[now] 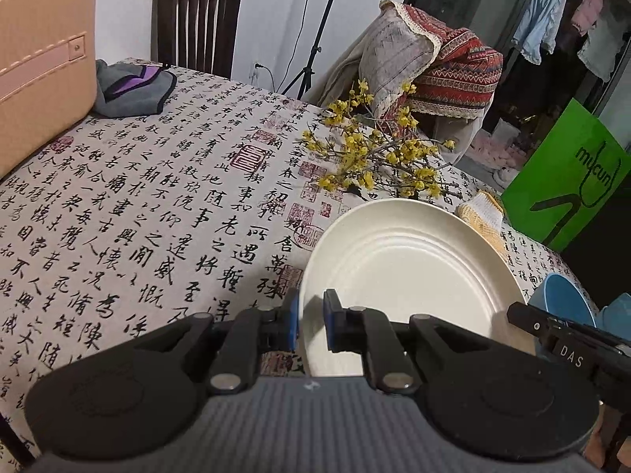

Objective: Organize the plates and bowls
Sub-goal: 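Carry the held cream plate with both grippers toward the blue bowls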

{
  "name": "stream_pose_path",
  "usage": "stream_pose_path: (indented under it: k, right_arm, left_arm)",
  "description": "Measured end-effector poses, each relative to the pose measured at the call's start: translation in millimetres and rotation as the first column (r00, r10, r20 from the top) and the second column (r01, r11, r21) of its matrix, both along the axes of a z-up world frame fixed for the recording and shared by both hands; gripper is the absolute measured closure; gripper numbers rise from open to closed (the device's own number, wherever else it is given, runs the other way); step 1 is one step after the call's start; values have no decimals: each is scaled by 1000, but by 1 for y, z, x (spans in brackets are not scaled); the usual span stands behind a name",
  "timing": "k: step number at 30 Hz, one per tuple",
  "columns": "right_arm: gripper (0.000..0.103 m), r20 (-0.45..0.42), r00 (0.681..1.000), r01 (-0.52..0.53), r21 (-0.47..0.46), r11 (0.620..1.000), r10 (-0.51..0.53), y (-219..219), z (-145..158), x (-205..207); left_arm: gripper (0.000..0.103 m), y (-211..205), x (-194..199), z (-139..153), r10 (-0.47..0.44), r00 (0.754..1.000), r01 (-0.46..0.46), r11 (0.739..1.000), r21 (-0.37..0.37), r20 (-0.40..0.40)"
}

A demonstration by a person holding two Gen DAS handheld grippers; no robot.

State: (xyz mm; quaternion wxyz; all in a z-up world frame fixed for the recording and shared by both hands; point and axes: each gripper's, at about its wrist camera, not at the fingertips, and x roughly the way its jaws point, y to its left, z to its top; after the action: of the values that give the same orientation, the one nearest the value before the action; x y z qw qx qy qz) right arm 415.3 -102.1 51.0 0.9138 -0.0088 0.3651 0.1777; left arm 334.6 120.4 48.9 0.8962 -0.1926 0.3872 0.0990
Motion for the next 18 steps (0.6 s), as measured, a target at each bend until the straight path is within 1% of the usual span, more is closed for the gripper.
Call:
stream_pose_path:
  k: [18]
  right_arm:
    - [96,55,998,-3,22,1000,1,6,19,-53]
  left_arm:
    - [91,8,-50,17,13,999,-14,1000,11,46]
